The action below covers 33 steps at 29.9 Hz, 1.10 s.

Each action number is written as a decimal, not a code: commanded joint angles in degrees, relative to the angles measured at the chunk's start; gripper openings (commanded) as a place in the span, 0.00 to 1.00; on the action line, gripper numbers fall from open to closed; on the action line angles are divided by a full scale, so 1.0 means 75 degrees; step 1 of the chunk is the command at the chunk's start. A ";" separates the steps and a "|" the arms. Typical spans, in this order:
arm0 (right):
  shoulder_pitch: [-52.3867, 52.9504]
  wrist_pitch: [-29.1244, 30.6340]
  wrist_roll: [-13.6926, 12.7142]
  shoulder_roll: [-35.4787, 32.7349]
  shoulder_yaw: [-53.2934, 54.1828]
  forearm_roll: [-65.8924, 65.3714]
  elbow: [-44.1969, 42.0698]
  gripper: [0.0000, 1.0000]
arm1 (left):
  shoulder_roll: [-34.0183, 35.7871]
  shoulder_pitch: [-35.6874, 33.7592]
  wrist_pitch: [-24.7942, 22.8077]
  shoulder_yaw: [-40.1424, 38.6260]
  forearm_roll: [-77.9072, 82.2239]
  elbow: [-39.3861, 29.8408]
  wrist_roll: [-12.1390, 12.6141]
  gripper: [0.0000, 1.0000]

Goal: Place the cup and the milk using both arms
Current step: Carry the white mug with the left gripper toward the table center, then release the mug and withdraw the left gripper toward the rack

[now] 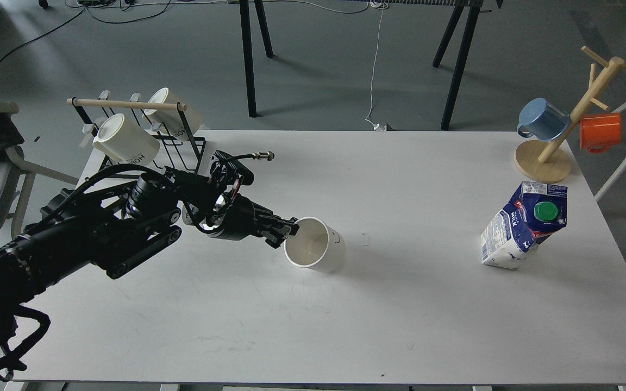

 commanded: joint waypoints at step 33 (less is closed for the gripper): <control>-0.1629 0.0000 0.0011 0.1532 -0.1102 0.0586 0.1266 0.95 | 0.1847 0.0176 -0.0511 -0.0779 -0.7487 0.0280 0.0000 0.89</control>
